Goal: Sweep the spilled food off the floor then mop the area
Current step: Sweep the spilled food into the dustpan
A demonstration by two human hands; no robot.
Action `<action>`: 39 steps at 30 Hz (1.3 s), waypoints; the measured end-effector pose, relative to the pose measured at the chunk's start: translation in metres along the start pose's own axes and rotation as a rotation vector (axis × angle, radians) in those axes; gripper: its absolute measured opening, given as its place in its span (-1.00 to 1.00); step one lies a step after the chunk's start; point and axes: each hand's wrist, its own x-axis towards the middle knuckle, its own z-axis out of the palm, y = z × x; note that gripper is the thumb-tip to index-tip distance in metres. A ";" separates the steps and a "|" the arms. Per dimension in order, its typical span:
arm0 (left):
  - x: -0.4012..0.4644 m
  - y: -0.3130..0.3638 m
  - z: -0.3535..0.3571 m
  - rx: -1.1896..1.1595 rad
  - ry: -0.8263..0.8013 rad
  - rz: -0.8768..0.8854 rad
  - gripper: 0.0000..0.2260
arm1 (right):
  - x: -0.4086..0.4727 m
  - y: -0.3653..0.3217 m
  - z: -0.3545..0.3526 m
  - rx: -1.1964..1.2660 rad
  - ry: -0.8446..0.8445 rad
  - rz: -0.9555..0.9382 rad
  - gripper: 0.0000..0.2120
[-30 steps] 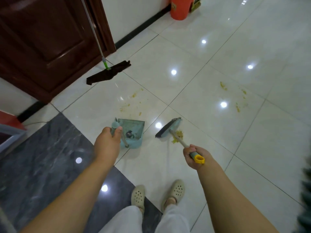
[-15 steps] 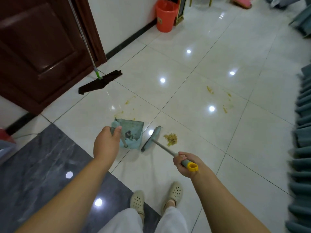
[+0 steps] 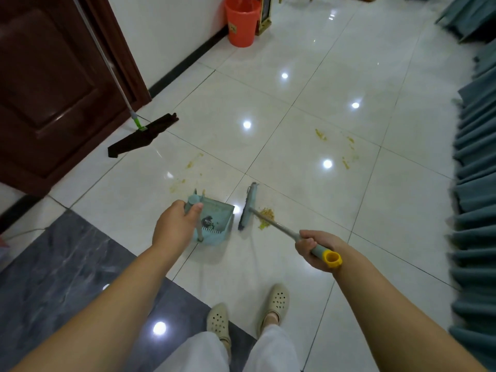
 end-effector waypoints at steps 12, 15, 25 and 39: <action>0.019 0.035 0.047 0.137 -0.268 0.015 -0.66 | 0.002 -0.082 0.011 -0.359 0.211 -0.141 -0.87; 0.021 0.042 0.060 0.175 -0.306 0.028 -0.68 | 0.007 -0.100 0.009 -0.423 0.252 -0.133 -0.85; 0.035 0.068 0.096 0.216 -0.325 0.063 -0.65 | 0.037 -0.141 -0.006 -0.682 0.407 -0.179 -0.86; 0.041 0.068 0.104 0.241 -0.274 0.075 -0.62 | 0.071 -0.119 -0.021 -1.173 0.516 -0.129 -0.85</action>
